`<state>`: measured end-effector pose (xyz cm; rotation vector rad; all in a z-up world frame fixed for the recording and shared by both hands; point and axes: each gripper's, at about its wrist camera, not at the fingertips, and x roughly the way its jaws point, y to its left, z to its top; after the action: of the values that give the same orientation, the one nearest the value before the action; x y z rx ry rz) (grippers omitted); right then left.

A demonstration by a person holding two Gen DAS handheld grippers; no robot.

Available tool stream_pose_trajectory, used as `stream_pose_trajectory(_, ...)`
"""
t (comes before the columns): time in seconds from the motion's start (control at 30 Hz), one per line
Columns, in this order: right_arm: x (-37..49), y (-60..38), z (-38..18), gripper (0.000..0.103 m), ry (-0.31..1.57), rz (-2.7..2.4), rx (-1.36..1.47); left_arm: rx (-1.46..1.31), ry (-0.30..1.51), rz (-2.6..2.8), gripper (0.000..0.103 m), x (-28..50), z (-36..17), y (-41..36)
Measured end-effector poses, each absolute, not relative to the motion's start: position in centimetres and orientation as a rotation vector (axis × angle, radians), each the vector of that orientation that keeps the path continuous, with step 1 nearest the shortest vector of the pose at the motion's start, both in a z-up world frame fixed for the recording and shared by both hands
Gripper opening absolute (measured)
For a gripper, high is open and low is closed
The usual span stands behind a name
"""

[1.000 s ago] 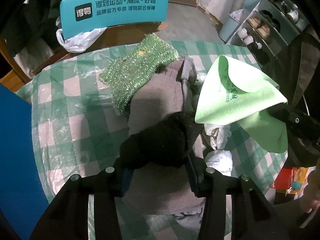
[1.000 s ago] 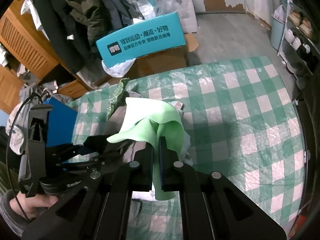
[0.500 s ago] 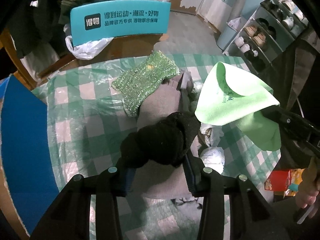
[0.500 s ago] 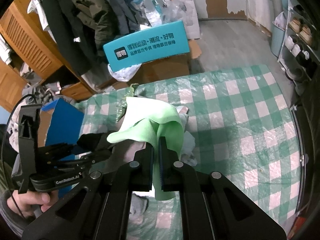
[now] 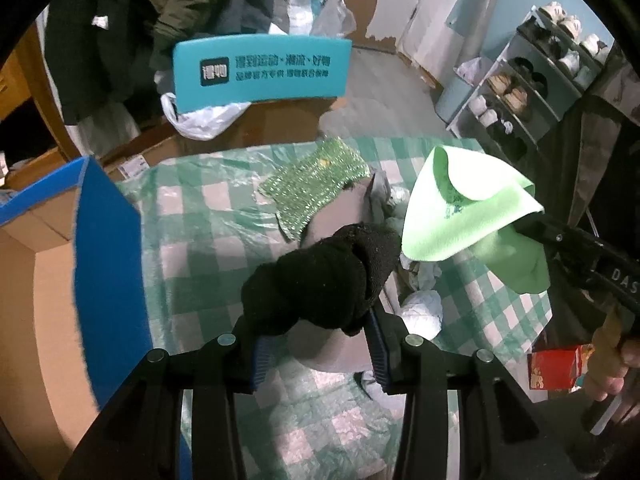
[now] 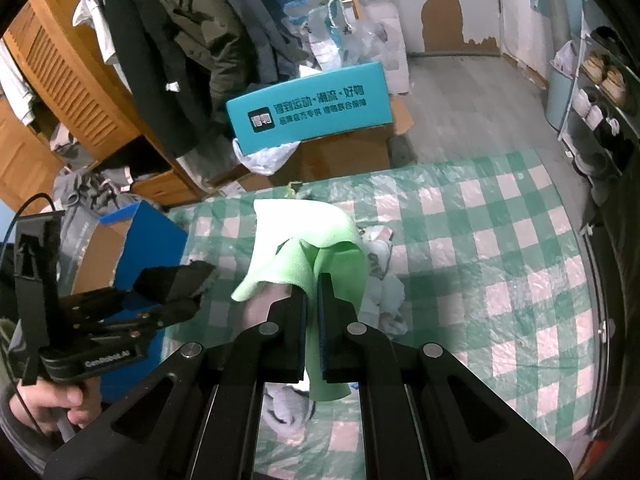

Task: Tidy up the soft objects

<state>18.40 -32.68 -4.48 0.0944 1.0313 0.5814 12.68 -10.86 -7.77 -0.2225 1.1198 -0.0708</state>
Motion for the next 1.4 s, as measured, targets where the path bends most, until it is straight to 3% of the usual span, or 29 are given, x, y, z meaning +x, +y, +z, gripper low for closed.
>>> stream_pose_trajectory(1.4, 13.6, -22.4, 0.4, 0.004, 0.982, 0.781, -0.003, -0.284, 0.967, 0.04, 0.042, 4.0, -0.8, -1.3)
